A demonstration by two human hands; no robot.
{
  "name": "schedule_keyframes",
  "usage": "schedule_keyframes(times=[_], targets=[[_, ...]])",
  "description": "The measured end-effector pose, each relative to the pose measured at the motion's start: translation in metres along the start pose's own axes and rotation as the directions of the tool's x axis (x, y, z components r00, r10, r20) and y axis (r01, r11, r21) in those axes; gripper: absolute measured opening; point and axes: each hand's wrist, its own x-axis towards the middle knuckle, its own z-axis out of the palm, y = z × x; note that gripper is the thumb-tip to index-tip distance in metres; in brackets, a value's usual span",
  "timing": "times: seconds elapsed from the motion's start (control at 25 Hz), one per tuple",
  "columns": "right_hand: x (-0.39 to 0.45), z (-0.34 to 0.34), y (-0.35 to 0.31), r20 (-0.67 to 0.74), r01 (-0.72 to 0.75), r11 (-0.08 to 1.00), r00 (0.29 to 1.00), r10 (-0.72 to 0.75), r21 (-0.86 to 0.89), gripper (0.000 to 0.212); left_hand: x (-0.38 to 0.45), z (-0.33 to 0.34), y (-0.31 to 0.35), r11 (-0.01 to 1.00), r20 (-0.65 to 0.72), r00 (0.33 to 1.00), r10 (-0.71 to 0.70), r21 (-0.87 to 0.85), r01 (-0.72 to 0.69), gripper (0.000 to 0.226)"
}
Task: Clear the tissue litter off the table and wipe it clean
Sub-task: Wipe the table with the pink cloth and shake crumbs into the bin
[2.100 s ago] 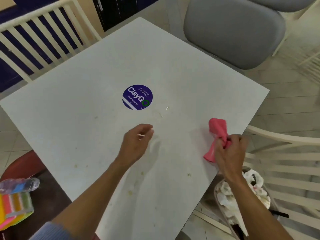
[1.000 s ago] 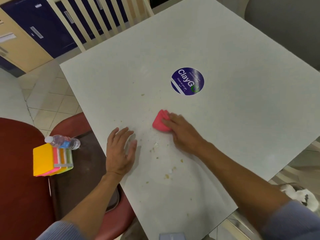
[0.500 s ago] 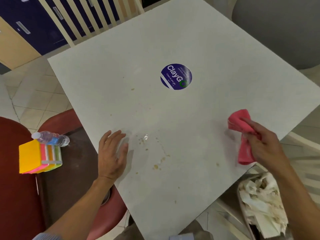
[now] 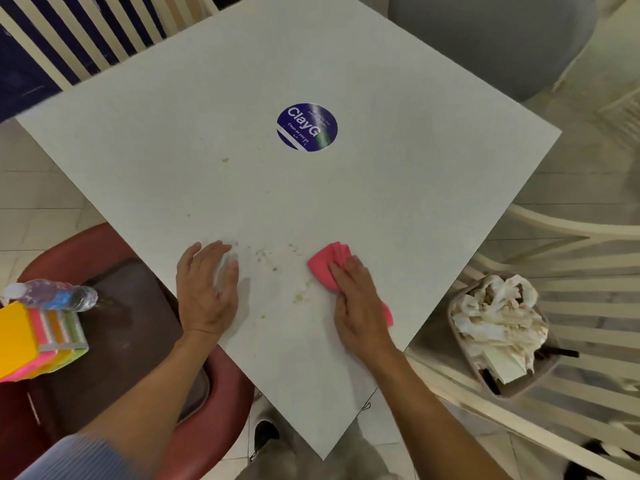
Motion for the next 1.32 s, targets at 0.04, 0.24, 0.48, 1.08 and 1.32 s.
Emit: schedule_keyframes(times=[0.04, 0.24, 0.48, 1.08, 1.32], targets=[[-0.005, 0.014, -0.015, 0.003, 0.019, 1.0, 1.0, -0.019, 0.025, 0.057, 0.0, 0.0, 0.0, 1.0, -0.004, 1.0, -0.005, -0.014, 0.005, 0.053], [-0.004, 0.01, -0.058, 0.049, -0.191, 0.888, 0.981, 0.188, 0.418, 0.056, 0.002, 0.0, -0.001, 0.998, -0.036, 0.999, 0.007, -0.06, -0.009, 0.05], [-0.076, -0.044, -0.036, -0.128, -0.348, 0.856, 0.898, 0.422, 0.382, 0.051, 0.001, 0.001, -0.002, 0.994, -0.038, 0.999, 0.022, -0.107, -0.026, 0.05], [0.042, 0.082, -0.118, -0.271, -0.299, 0.773, 0.816, 0.511, 0.56, 0.053, -0.003, 0.0, -0.001, 0.975, -0.082, 0.994, -0.07, -0.217, 0.051, 0.052], [0.043, -0.019, -0.048, -0.421, -0.298, 0.865, 0.779, 0.465, 0.404, 0.05, 0.0, 0.002, -0.004, 0.981, -0.079, 0.994, -0.073, -0.185, 0.058, 0.047]])
